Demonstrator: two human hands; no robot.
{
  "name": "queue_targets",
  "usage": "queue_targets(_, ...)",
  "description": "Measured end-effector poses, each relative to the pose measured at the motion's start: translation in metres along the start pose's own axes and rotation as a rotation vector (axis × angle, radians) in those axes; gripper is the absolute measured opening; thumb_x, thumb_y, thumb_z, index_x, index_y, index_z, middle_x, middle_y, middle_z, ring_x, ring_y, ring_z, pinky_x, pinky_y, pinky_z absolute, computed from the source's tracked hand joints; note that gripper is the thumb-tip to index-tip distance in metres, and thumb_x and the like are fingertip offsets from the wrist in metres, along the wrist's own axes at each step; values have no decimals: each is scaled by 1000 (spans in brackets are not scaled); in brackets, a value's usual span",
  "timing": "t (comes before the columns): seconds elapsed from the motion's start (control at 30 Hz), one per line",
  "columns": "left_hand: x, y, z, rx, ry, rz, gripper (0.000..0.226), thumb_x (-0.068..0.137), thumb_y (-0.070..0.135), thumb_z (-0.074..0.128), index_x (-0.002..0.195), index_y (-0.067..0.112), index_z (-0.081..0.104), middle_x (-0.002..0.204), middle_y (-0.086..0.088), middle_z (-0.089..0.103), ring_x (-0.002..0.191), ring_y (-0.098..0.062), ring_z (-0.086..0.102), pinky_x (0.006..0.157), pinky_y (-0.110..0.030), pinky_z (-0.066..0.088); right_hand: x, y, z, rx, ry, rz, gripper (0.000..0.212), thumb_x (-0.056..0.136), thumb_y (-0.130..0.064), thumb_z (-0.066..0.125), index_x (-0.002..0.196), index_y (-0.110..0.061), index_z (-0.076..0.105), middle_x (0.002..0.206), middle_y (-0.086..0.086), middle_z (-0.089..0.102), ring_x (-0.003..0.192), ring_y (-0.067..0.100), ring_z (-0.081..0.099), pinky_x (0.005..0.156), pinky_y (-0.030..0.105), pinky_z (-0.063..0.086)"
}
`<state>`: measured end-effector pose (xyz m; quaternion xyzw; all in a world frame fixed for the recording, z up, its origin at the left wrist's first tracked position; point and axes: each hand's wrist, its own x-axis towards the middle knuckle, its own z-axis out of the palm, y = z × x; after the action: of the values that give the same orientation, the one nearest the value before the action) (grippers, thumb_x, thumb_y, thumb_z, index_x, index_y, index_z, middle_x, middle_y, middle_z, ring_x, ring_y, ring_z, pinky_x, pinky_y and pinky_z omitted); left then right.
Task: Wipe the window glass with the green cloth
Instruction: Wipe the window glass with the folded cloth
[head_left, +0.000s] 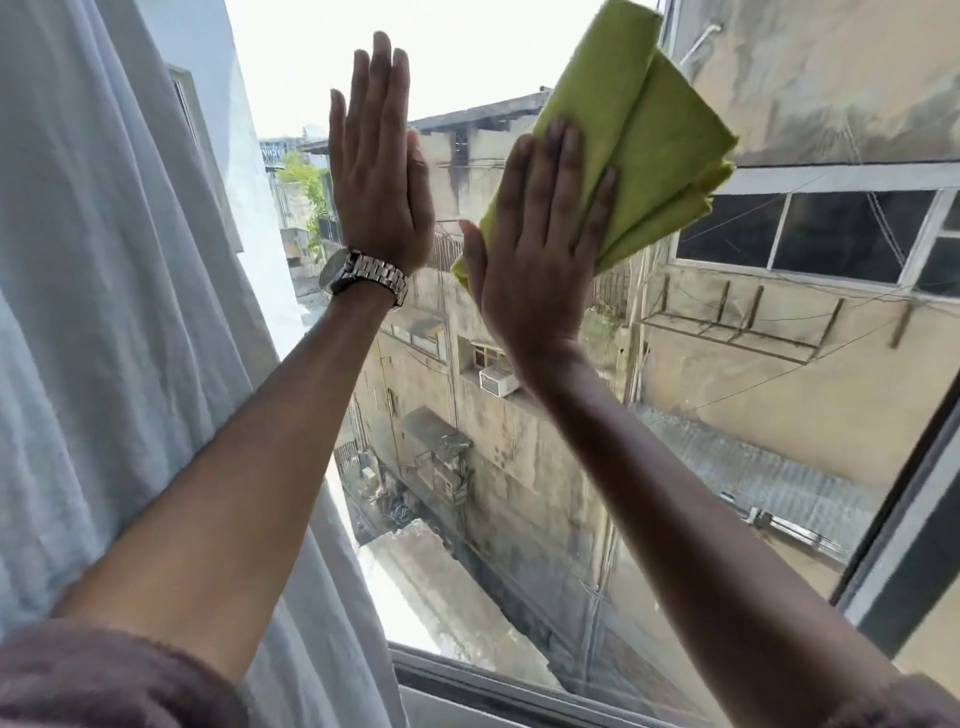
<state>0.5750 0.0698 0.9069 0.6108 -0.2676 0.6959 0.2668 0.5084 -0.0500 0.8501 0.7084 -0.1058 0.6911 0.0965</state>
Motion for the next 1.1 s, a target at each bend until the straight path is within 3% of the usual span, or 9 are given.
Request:
queue_targets(0.17, 0, 4, -5, -4, -28, -21, 49, 101, 8, 34, 149, -3, 39, 158, -25, 40, 150, -38, 34, 128, -51, 21, -28, 26, -9, 8, -65, -105, 80, 104, -59, 43, 155, 1, 31, 159, 23, 37, 149, 37, 33, 122, 60, 24)
queue_targets(0.27, 2, 5, -9, -9, -62, -15, 50, 102, 9, 34, 151, -2, 36, 160, -23, 37, 153, -35, 30, 130, -48, 18, -60, 82, -18, -49, -107, -147, 81, 106, -59, 31, 158, 2, 18, 161, 25, 31, 152, 39, 22, 123, 62, 21)
queue_targets(0.4, 2, 7, -10, 1, -69, -20, 51, 103, 11, 34, 153, 0, 34, 162, -22, 35, 154, -33, 29, 130, -48, 18, -49, 145, -32, -91, -112, -125, 88, 103, -60, 37, 157, 6, 16, 161, 30, 27, 153, 42, 16, 121, 67, 23)
queue_targets(0.57, -1, 5, -7, 38, -73, -24, 52, 104, 16, 33, 155, 4, 31, 164, -19, 31, 156, -30, 25, 130, -50, 18, 54, 129, -29, -70, -6, 91, 100, 96, -75, 40, 153, 7, 32, 159, 29, 33, 149, 44, 29, 122, 64, 22)
queue_targets(0.7, -7, 29, 1, 67, -49, -172, 55, 105, 21, 29, 157, 6, 26, 167, -16, 26, 157, -30, 20, 131, -51, 13, 90, 83, -19, 18, 30, 141, 102, 90, -76, 49, 152, 5, 36, 159, 27, 35, 150, 42, 29, 122, 61, 21)
queue_targets(0.8, -17, 37, 3, 84, -61, -183, 56, 105, 26, 25, 158, 7, 24, 167, -15, 25, 158, -29, 19, 130, -54, 14, 80, 75, -22, 20, 19, 68, 101, 92, -75, 45, 152, 5, 35, 159, 27, 35, 150, 42, 30, 123, 61, 24)
queue_targets(0.9, -20, 32, 2, 82, -49, -162, 56, 104, 23, 27, 157, 6, 27, 167, -16, 27, 158, -29, 21, 129, -56, 16, 41, 87, -23, 29, -25, -171, 98, 95, -73, 41, 153, 5, 31, 160, 28, 32, 150, 42, 28, 124, 62, 22)
queue_targets(1.0, -18, 34, 1, 77, -36, -157, 57, 103, 23, 27, 157, 6, 28, 166, -17, 29, 157, -30, 23, 128, -58, 18, -16, 129, -29, -29, -108, -371, 94, 99, -71, 39, 156, 2, 27, 161, 28, 29, 152, 42, 23, 124, 61, 18)
queue_targets(1.1, -18, 35, 0, 70, -42, -168, 57, 103, 26, 26, 157, 8, 27, 166, -17, 29, 157, -29, 22, 129, -56, 17, -26, 180, -41, -102, -119, -406, 97, 96, -72, 43, 159, -1, 20, 162, 29, 26, 152, 43, 20, 124, 61, 16)
